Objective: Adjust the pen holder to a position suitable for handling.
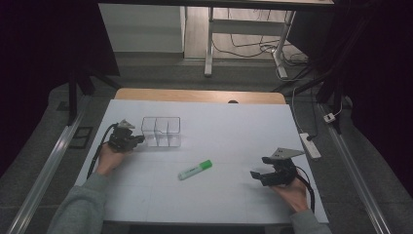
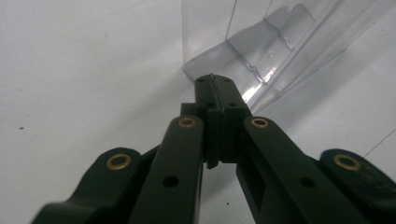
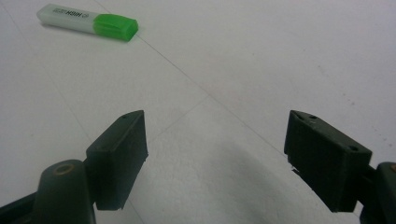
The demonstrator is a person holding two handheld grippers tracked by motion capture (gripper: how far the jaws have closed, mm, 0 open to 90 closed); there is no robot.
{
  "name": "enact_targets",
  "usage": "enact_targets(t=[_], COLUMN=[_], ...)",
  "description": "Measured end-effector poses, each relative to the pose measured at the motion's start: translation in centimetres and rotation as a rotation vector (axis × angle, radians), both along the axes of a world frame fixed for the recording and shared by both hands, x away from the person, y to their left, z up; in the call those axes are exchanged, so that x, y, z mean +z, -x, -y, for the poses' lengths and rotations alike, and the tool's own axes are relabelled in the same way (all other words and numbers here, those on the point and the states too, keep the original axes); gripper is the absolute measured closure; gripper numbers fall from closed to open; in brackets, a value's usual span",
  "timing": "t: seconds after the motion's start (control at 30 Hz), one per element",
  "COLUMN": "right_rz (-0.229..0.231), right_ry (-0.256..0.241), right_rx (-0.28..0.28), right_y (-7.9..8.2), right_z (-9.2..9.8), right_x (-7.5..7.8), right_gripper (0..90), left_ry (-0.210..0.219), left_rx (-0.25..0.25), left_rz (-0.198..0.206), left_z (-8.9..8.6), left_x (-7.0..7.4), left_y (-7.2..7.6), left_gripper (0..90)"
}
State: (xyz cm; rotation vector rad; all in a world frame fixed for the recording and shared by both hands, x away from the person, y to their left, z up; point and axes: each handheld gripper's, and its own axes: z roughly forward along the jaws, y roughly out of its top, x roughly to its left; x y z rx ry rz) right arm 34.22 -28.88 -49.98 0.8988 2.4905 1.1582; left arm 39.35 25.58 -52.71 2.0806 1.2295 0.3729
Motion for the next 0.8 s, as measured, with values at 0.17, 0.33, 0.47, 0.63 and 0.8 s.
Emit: enact_targets(t=[0.17, 0.33, 0.47, 0.63, 0.8], right_rz=[0.006, 0.004, 0.001, 0.001, 0.001], right_ry=[-0.003, 0.0, 0.004, 0.006, 0.007], right_rx=[-0.004, -0.002, -0.003, -0.004, -0.004], right_y=[0.0, 0.0, 0.0, 0.0, 0.0], right_z=[0.0, 0.0, 0.0, -0.1, -0.1], right_x=[0.1, 0.0, 0.0, 0.0, 0.0], right_gripper=[21.0, 21.2, 21.1, 21.2, 21.3], left_ry=[-0.002, -0.007, -0.009, -0.007, -0.011], left_rx=[0.002, -0.011, -0.016, -0.021, -0.024], left_rz=[-0.008, 0.001, 0.002, 0.005, 0.005], left_z=[0.1, 0.6, 1.0, 1.3, 1.6], left_x=[0.0, 0.1, 0.1, 0.1, 0.1], left_y=[0.0, 0.0, -0.1, -0.2, -0.3], left_gripper=[88.8, 88.8, 88.8, 88.8, 88.8])
